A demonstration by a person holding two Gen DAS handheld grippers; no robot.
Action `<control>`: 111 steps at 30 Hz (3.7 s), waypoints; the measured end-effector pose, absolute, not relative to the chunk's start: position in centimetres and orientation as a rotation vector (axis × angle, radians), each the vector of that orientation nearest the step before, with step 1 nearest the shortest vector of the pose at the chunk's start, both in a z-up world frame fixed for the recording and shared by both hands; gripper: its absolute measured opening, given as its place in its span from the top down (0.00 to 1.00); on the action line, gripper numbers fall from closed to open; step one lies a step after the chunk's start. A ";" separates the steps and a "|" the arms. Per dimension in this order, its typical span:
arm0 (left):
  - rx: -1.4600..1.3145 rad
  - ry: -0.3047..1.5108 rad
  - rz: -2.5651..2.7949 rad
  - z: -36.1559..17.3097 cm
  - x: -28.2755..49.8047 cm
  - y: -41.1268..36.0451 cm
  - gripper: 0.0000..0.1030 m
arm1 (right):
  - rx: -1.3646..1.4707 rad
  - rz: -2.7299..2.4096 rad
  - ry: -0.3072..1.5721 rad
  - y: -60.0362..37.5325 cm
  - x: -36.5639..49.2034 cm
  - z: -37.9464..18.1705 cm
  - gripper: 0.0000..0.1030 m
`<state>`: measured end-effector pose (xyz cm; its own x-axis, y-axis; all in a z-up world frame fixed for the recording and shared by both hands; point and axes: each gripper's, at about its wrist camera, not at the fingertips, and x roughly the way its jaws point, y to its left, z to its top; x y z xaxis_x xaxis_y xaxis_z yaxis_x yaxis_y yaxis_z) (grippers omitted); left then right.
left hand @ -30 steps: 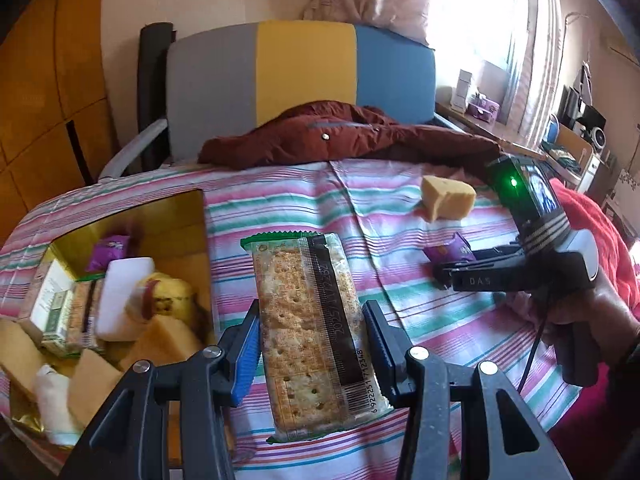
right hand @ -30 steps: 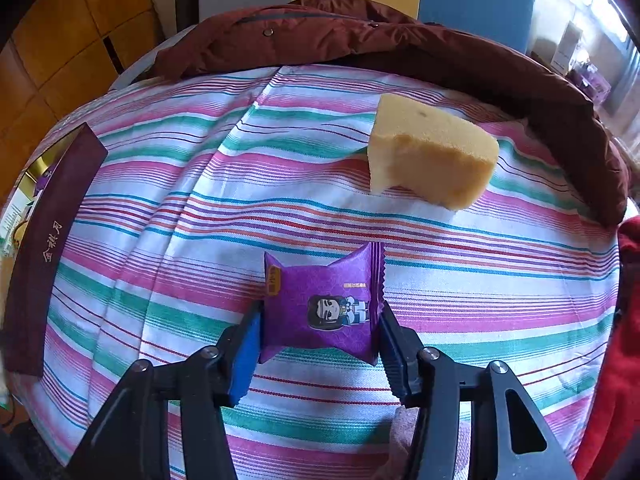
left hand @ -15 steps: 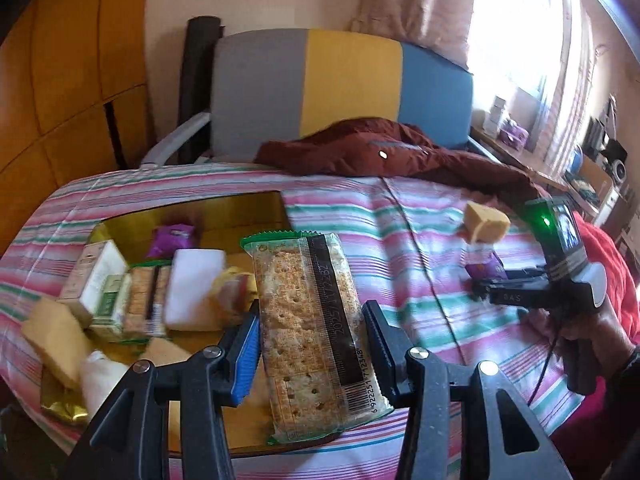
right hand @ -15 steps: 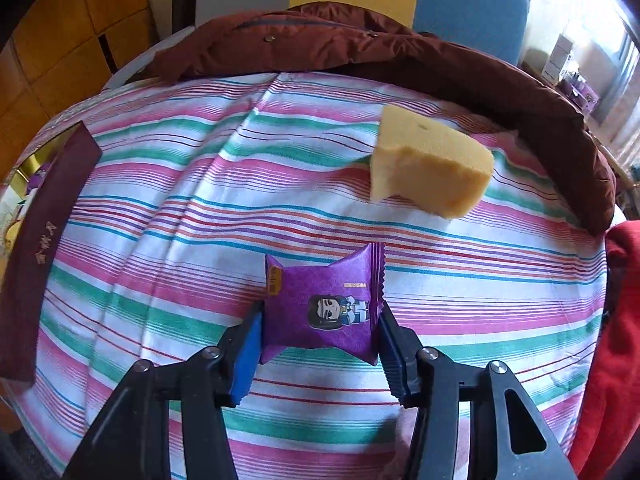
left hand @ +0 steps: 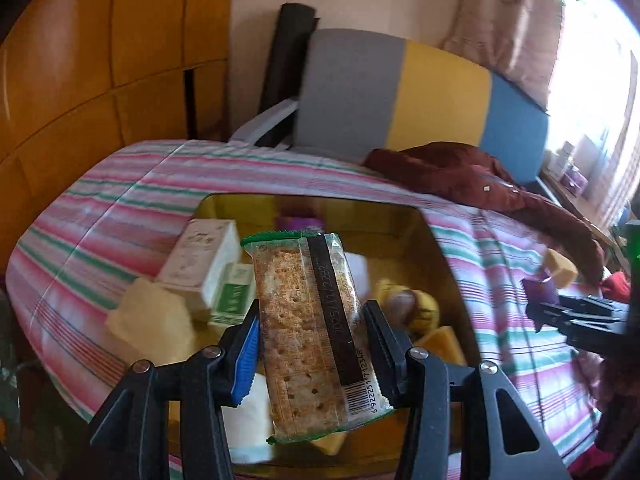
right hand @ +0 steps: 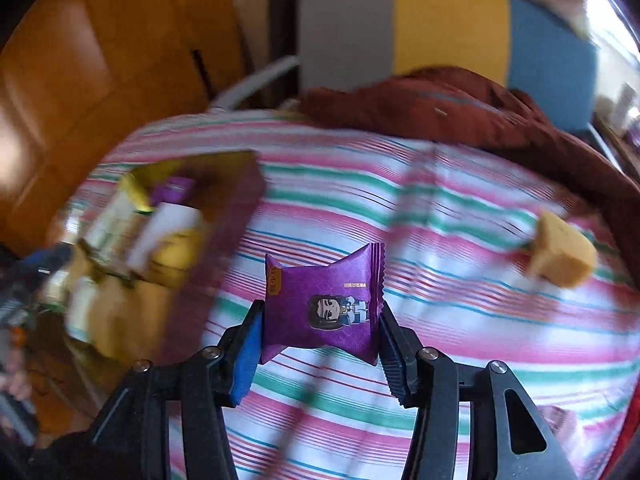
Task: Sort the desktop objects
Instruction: 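Carry the cracker bar and purple packet over the gold box with both grippers, then open both grippers to drop the cracker bar and purple packet into the box, then move both grippers back toward the yellow sponge and pink sock, then grasp the pink-and-white sock with the right gripper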
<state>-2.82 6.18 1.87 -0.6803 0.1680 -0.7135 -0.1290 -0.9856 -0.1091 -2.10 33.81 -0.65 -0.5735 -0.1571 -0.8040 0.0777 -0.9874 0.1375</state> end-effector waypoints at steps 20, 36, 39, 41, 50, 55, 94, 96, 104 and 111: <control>-1.231 -0.018 2.789 -0.3 -5.6 5.1 0.51 | 1.240 -2.522 -0.477 23.5 -7.6 1.7 0.22; -1.176 -0.028 2.844 1.8 -3.3 4.5 0.49 | 1.200 -2.681 -0.440 24.5 -1.5 2.2 0.11; -1.150 -0.035 2.857 2.4 -2.7 4.4 0.49 | 1.194 -2.713 -0.406 24.3 -0.6 2.2 0.10; -1.135 -0.030 2.866 2.7 -2.4 4.4 0.49 | 1.193 -2.727 -0.392 24.1 -0.1 2.0 0.10; -1.108 -0.002 2.880 3.3 -1.2 4.5 0.49 | 1.179 -2.782 -0.342 24.0 1.9 2.0 0.10; -1.092 0.025 2.880 3.5 -0.7 4.9 0.49 | 1.165 -2.816 -0.309 24.1 2.8 2.3 0.10; -0.958 0.251 2.431 3.3 3.9 17.7 0.49 | 1.641 -3.052 -0.792 50.0 14.6 -0.7 0.03; -0.965 0.263 2.403 3.0 4.0 18.8 0.49 | 1.701 -3.035 -0.788 51.7 14.4 -0.8 0.02; -0.995 0.293 2.320 2.3 3.8 22.4 0.49 | 1.954 -2.815 -0.558 53.8 9.3 -3.7 0.02; -1.031 0.310 2.277 1.6 2.8 25.4 0.49 | 2.066 -2.693 -0.571 54.7 6.1 -6.5 0.14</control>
<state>2.85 25.42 1.58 -0.5087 0.4360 -0.7424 -0.6183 -0.7850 -0.0373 6.10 54.67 -6.54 -0.2510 0.0370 -0.9673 -0.4263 -0.9014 0.0762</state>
